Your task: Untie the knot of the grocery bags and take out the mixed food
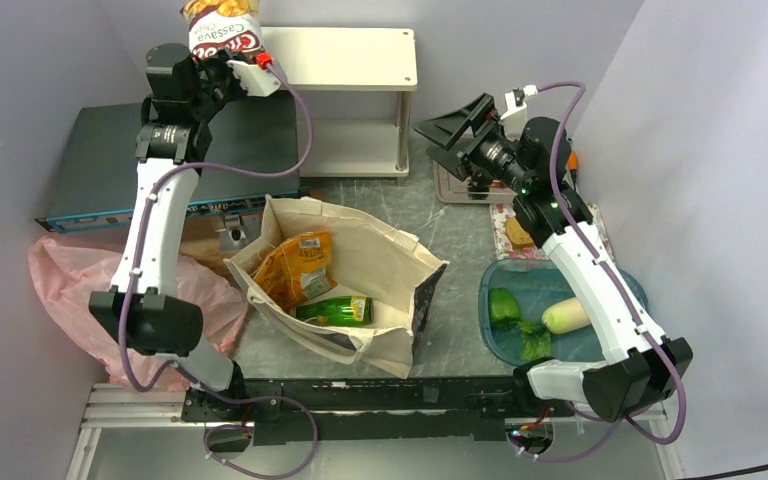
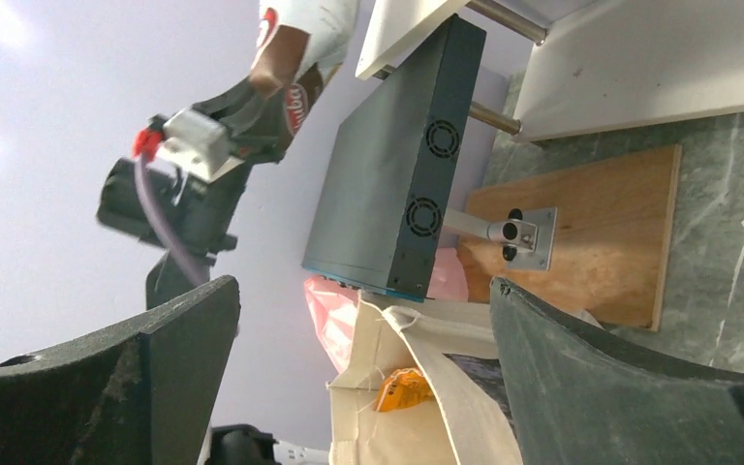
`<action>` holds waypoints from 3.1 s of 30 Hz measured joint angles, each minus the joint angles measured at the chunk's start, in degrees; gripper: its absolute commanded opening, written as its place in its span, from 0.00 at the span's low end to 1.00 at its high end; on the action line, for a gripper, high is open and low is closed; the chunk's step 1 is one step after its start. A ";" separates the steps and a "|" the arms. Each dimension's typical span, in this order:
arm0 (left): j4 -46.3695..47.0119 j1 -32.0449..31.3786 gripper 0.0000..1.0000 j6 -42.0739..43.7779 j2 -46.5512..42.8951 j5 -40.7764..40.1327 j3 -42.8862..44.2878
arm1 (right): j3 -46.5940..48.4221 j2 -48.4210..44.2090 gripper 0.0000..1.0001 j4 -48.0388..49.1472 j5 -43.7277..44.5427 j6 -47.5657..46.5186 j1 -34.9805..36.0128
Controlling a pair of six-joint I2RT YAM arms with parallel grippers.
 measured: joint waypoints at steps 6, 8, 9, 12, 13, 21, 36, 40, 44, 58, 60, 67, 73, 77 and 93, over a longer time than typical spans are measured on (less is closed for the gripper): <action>-0.46 4.92 0.31 2.36 5.18 6.71 0.00 | -2.16 -1.44 1.00 0.85 -0.66 -0.85 -0.37; -0.33 5.46 0.50 3.48 6.91 8.46 0.85 | -2.21 -1.44 1.00 0.87 -1.09 -1.25 -0.39; -0.44 5.81 0.59 3.96 8.31 9.49 2.40 | -2.21 -1.44 1.00 0.87 -1.38 -1.51 -0.44; -1.68 6.58 0.74 4.70 12.46 11.74 8.39 | -2.21 -1.44 1.00 0.94 -1.77 -2.19 -0.55; -2.71 6.95 0.77 4.94 13.57 12.41 10.54 | -2.21 -1.44 1.00 0.94 -1.84 -2.43 -0.61; -14.62 8.55 0.99 6.93 13.35 17.44 15.39 | -2.89 -1.49 1.00 1.11 -2.47 -3.52 -1.40; -25.77 8.44 0.99 5.68 -5.25 20.11 -1.03 | -1.14 2.91 1.00 1.81 -10.84 -7.02 -1.68; -20.44 8.44 0.99 4.59 -7.54 18.08 -7.04 | -1.14 3.19 1.00 2.19 -11.91 -7.06 -1.68; -15.98 7.98 0.99 4.13 -7.50 14.97 -11.50 | -1.14 3.19 1.00 2.49 -12.31 -7.13 -1.68; 0.79 7.61 0.99 0.63 3.15 0.94 -8.33 | -1.14 3.19 1.00 2.40 -12.31 -7.50 -1.68; 1.51 7.72 0.99 -0.79 6.19 0.17 -4.96 | -1.14 3.19 1.00 2.40 -12.31 -7.48 -1.68; 3.85 8.04 0.99 -4.00 12.33 -1.97 3.69 | -1.14 3.19 1.00 2.51 -12.31 -7.50 -1.68; 4.98 9.03 0.99 -5.22 13.79 -1.42 7.93 | -1.14 3.17 1.00 2.51 -12.31 -7.61 -1.68; 3.13 9.66 0.99 -4.87 11.04 4.07 4.50 | -1.14 3.17 1.00 2.56 -12.33 -7.61 -1.68; -17.77 9.33 0.99 -2.01 -0.17 21.97 0.74 | -1.14 3.19 1.00 3.85 -13.94 -7.89 -1.73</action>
